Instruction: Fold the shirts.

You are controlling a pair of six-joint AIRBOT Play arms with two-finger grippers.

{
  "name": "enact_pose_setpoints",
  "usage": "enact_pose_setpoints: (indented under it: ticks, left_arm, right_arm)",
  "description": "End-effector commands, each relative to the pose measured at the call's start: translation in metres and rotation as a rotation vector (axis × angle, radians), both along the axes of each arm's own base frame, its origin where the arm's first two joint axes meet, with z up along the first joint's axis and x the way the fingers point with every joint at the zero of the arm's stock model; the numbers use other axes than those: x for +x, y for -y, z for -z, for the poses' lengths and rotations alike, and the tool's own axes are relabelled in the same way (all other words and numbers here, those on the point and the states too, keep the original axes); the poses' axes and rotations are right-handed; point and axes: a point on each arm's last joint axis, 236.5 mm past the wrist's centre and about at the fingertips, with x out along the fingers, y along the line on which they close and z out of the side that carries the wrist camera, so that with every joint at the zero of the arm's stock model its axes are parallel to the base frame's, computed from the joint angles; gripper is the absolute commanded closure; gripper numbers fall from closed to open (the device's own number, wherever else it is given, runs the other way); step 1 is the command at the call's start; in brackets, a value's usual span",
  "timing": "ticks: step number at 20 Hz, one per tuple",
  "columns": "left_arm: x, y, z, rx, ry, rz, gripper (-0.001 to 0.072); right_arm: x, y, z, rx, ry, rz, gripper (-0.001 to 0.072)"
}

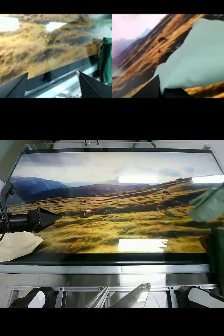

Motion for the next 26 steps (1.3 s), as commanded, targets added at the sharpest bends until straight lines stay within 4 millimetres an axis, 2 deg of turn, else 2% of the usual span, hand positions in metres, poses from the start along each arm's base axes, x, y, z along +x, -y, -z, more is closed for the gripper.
enact_pose_setpoints:
  ticks: [1,4,6,8,14,16,17,18,20,26]
  left_arm:
    - [0.000,0.000,0.000,0.000,0.000,0.000,0.0004]
    - [0.003,-0.002,0.000,0.004,0.007,-0.011,0.0004]
    - [0.007,-0.004,0.000,0.010,0.018,-0.030,0.0004]
    - [0.011,-0.006,0.000,0.015,0.027,-0.044,0.0005]
    - [0.011,-0.006,0.000,0.016,0.027,-0.045,0.0004]
    - [0.011,-0.006,0.000,0.016,0.026,-0.043,0.0004]
    - [0.011,-0.006,0.000,0.016,0.026,-0.043,0.0004]
    - [0.010,-0.006,0.000,0.016,0.026,-0.043,0.0004]
    - [0.011,-0.006,0.000,0.016,0.026,-0.043,0.0004]
    - [0.011,-0.007,0.000,0.018,0.028,-0.045,0.0004]
  right_arm:
    - [-0.045,0.071,0.019,-0.050,-0.078,0.095,0.0698]
    - [-0.060,0.091,0.019,-0.082,-0.084,0.108,0.0697]
    - [-0.061,0.093,0.012,-0.081,-0.070,0.111,0.0697]
    - [-0.064,0.089,0.010,-0.075,-0.081,0.099,0.0698]
    - [-0.091,0.066,0.029,-0.005,-0.222,0.036,0.0697]
    - [-0.111,0.059,0.039,0.021,-0.317,0.029,0.0697]
    - [-0.130,0.060,0.048,0.027,-0.405,0.046,0.0698]
    - [-0.149,0.064,0.054,0.019,-0.489,0.070,0.0697]
    - [-0.172,0.070,0.059,0.039,-0.590,0.180,0.0697]
    - [-0.193,0.085,0.058,-0.020,-0.663,0.250,0.0697]
